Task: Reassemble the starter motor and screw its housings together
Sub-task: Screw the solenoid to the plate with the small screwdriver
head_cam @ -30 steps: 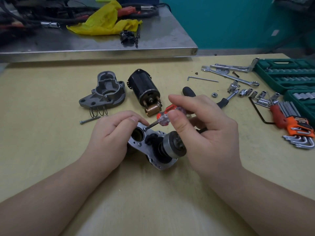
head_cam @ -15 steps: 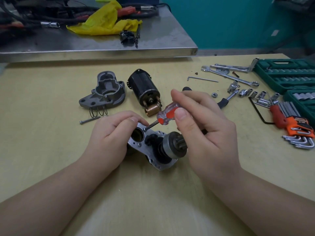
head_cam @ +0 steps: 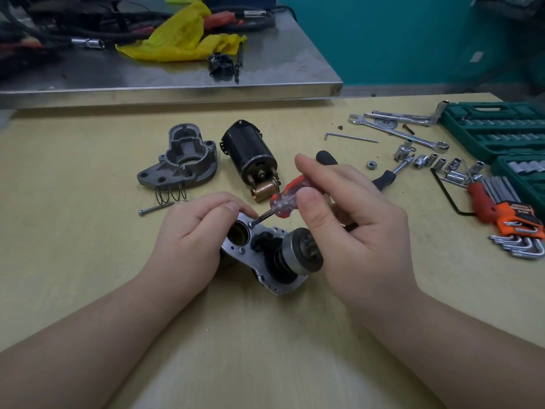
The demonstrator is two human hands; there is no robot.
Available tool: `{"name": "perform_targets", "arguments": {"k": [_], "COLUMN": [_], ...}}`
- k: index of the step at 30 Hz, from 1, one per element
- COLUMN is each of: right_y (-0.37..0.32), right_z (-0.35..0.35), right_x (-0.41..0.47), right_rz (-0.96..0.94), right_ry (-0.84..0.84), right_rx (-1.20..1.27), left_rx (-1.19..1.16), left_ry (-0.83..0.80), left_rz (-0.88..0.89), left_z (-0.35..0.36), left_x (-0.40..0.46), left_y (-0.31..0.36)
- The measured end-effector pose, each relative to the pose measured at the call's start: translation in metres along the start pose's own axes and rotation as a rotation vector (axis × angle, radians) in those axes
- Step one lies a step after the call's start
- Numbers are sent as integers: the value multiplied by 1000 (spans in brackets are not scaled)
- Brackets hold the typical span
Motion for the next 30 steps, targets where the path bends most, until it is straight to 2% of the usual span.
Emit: {"name": "perform_targets", "arguments": {"k": [30], "right_y": [0], "right_z": [0], "right_x": [-2], "right_rz": [-12], "right_ry": [-25], "right_rx": [10], "left_rx": [-5], "left_ry": [-15], "left_rz": [28], "left_z": [1], "left_x": [-1], "left_y": [4]}}
Point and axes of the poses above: each hand's wrist, its own x-axis towards the middle knuckle, its own z-axis out of the palm, y = z × x, the point moved 7 cm from there along x, towards the middle knuckle, and after that the axes turned 7 degrees about y, right-handed, at the moved point
